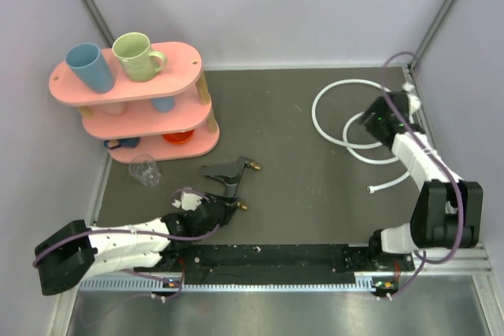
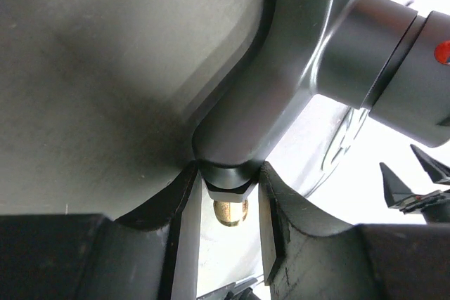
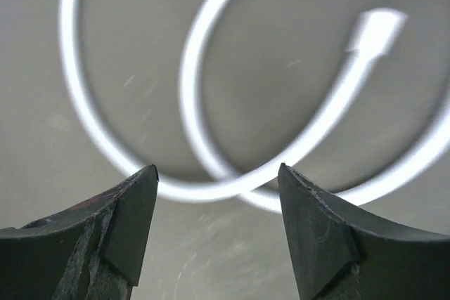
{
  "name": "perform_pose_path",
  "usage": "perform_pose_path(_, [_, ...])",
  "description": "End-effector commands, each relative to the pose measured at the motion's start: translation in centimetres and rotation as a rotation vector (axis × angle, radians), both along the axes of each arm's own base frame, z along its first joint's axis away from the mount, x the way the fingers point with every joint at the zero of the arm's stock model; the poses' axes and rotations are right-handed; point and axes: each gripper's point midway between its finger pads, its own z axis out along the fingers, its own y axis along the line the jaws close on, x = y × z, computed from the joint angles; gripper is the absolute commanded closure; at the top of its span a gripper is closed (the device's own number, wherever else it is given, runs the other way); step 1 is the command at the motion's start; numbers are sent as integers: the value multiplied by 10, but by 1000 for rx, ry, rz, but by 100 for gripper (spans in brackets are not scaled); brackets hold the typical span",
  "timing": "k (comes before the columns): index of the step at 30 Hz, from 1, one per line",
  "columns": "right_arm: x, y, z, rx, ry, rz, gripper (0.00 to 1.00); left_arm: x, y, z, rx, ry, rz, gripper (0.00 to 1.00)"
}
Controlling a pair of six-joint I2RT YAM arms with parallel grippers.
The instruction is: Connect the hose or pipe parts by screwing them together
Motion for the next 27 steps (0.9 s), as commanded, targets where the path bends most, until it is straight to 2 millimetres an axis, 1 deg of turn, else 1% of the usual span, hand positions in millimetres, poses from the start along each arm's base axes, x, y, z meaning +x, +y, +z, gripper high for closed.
perform_pose_path(1, [-1, -81, -13, 62, 106, -325, 32, 8, -5, 18, -106, -4, 73, 100])
perform_pose_path(2, [-1, -90, -25, 60, 146, -354, 32, 8, -5, 18, -107, -5, 73, 100])
perform_pose_path(3, [1, -106, -25, 63, 151, -395, 33, 8, -7, 19, -111, -6, 68, 100])
perform_pose_path(5, [4, -118, -32, 78, 167, -425, 34, 8, -9, 21, -110, -9, 54, 100])
perform_pose_path(6, [7, -123, -41, 81, 190, -436, 34, 7, -12, 22, -117, -8, 44, 100])
perform_pose_path(7, [7, -129, -45, 83, 199, -456, 35, 6, -13, 21, -111, -7, 34, 100])
perform_pose_path(12, [17, -141, -68, 74, 254, -476, 36, 3, -16, 19, -116, -1, 10, 100])
perform_pose_path(16, [19, -152, -75, 72, 268, -504, 37, 2, -18, 21, -123, -6, -3, 100])
perform_pose_path(19, [26, -156, -75, 66, 267, -499, 37, 1, -18, 23, -131, -10, -5, 100])
perform_pose_path(20, [29, -158, -72, 60, 259, -500, 38, 1, -17, 24, -133, -12, -4, 100])
perform_pose_path(23, [31, -161, -71, 54, 256, -506, 41, 2, -17, 25, -131, -14, -3, 100])
perform_pose_path(27, [35, -157, -72, 80, 255, -492, 42, 2, -16, 26, -129, -16, 1, 100])
